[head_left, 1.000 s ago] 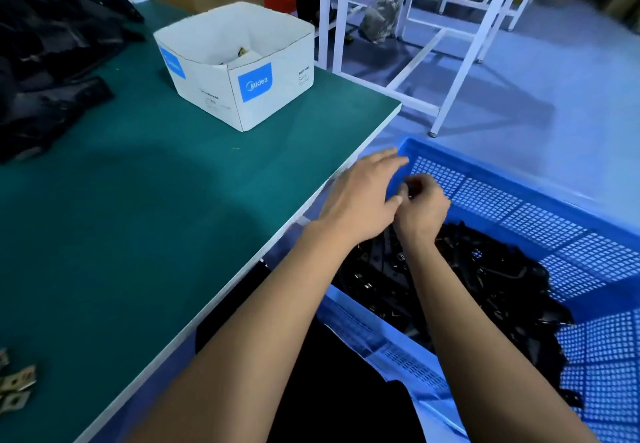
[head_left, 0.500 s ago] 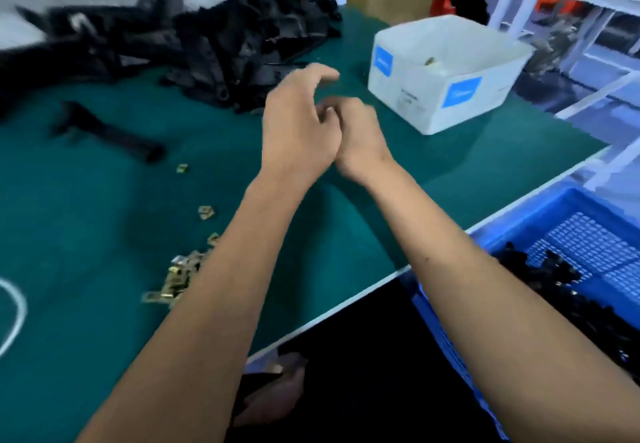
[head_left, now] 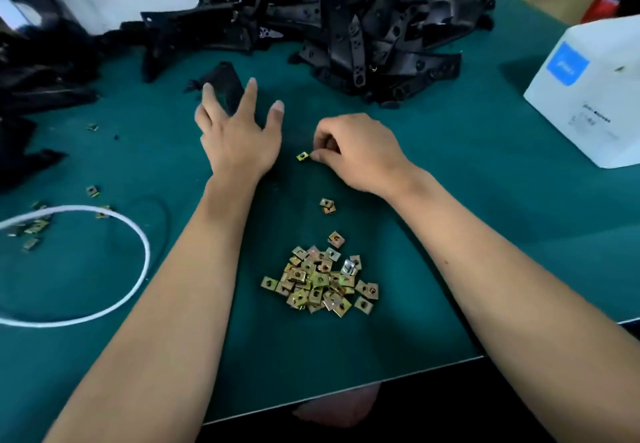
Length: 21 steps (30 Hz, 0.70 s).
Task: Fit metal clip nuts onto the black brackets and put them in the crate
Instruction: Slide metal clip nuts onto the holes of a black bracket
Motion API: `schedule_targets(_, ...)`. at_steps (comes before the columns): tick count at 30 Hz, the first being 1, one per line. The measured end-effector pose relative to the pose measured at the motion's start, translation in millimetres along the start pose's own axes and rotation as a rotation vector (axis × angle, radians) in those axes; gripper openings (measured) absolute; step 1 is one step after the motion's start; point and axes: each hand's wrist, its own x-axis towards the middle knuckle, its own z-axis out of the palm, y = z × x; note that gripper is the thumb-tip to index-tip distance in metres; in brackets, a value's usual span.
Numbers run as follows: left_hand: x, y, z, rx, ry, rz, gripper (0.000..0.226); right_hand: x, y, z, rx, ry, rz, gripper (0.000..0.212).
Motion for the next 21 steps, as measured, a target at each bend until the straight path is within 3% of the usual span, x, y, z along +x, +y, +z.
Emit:
schedule_targets(4, 3, -4, 7, 0.075, -0.035, 0.072, 0.058, -3, -5, 3, -0.056, 0.029, -0.08, 0.029)
schedule_targets(10, -2, -17, -13, -0.046, 0.201, 0.003, 0.013, -3, -9, 3, 0.032, 0.026, -0.096, 0.012)
schedule_targets(13, -8, -23, -26, 0.003, 0.293, -0.113, 0.034, -4, -7, 5, 0.06, 0.023, -0.094, 0.008)
schedule_targets(16, -8, -27, -31, 0.056, 0.273, -0.195, 0.045, -5, -4, 7, 0.099, 0.062, -0.083, 0.006)
schedule_targets(21, -12, -24, -23, -0.161, 0.311, -0.121, 0.063, -6, -1, 8, 0.438, 0.153, 0.008, 0.009)
